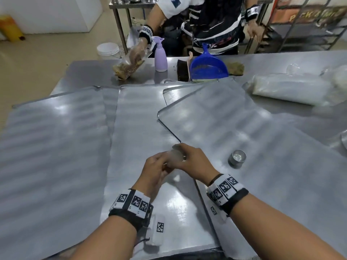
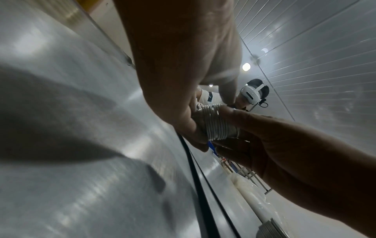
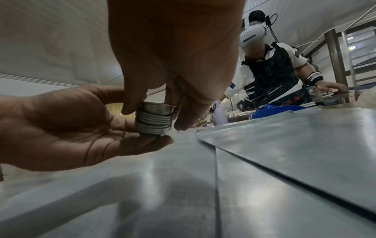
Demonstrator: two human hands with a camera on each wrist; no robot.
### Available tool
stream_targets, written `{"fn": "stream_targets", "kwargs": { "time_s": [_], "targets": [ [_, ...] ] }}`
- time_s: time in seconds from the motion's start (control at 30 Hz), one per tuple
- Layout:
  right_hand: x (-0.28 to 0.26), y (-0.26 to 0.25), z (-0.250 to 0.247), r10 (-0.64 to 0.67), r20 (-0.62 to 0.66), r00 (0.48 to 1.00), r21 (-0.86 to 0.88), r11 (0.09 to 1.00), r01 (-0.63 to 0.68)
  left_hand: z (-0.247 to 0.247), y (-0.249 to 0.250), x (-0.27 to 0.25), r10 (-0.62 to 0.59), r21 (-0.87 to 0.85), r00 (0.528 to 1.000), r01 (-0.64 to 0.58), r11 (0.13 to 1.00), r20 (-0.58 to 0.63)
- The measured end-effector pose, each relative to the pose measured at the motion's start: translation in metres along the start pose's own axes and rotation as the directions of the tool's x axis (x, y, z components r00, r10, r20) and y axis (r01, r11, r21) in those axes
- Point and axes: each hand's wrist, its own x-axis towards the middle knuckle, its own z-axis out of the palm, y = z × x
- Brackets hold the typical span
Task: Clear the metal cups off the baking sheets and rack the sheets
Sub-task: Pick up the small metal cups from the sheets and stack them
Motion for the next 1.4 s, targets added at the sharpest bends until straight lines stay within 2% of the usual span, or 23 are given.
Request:
{"fn": "stream_targets", "kwargs": {
  "time_s": [0.13, 0.3, 0.4, 0.47, 0.53, 0.63, 0.73, 0.9, 1.07, 1.23, 1.27, 1.37, 1.4],
  "targets": [
    [-0.014, 0.016, -0.019, -0.016, -0.017, 1.0, 0.033, 0.999, 0.017, 0.032, -0.009, -0.005, 0.007, 0.003, 1.0, -0.007, 1.0, 0.018],
    [-0.032, 0.04, -0.054, -0.044, 0.046, 0.998, 0.014, 0.999, 0.043, 0.061, -0.026, -0.01, 0.007, 0.011, 0.996, -0.006, 1.0, -0.086],
    [-0.038, 0.063, -0.088, -0.045, -0.081, 0.996, -0.188, 0.982, 0.029, 0.074, -0.036, -0.012, -0.007, 0.02, 0.978, 0.012, 1.0, -0.208],
    [-0.038, 0.087, -0.11, 0.016, -0.185, 0.983, -0.278, 0.958, -0.068, 0.083, -0.043, -0.015, -0.003, 0.044, 0.962, 0.016, 0.999, -0.273],
    [-0.04, 0.109, -0.126, 0.102, -0.206, 0.973, -0.326, 0.931, -0.167, 0.092, -0.05, -0.018, 0.008, 0.07, 0.952, 0.015, 0.997, -0.306],
    [-0.044, 0.134, -0.137, 0.204, -0.091, 0.975, -0.306, 0.926, -0.222, 0.106, -0.06, -0.025, 0.025, 0.125, 0.944, 0.017, 0.992, -0.328],
    [-0.048, 0.147, -0.138, 0.208, 0.035, 0.977, -0.298, 0.936, -0.189, 0.12, -0.068, -0.033, 0.057, 0.206, 0.945, 0.011, 0.978, -0.321],
    [-0.054, 0.151, -0.137, 0.175, -0.005, 0.985, -0.269, 0.948, -0.17, 0.136, -0.082, -0.049, 0.031, 0.286, 0.959, 0.054, 0.957, -0.283],
    [-0.061, 0.154, -0.14, 0.192, 0.036, 0.981, -0.277, 0.945, -0.175, 0.141, -0.088, -0.053, 0.003, 0.378, 0.968, 0.095, 0.921, -0.25],
    [-0.071, 0.16, -0.139, 0.211, 0.02, 0.977, -0.247, 0.948, -0.2, 0.133, -0.083, -0.047, 0.049, 0.537, 0.971, 0.088, 0.839, -0.236],
    [-0.072, 0.16, -0.139, 0.22, 0.016, 0.975, -0.243, 0.947, -0.209, 0.129, -0.082, -0.042, 0.066, 0.621, 0.974, 0.086, 0.779, -0.217],
    [-0.072, 0.158, -0.136, 0.238, -0.009, 0.971, -0.23, 0.945, -0.234, 0.116, -0.078, -0.033, 0.062, 0.867, 0.992, 0.068, 0.494, -0.113],
    [-0.072, 0.156, -0.135, 0.248, -0.017, 0.969, -0.223, 0.943, -0.245, 0.116, -0.076, -0.032, 0.068, 0.893, 0.995, 0.041, 0.448, -0.08]
  ]
}}
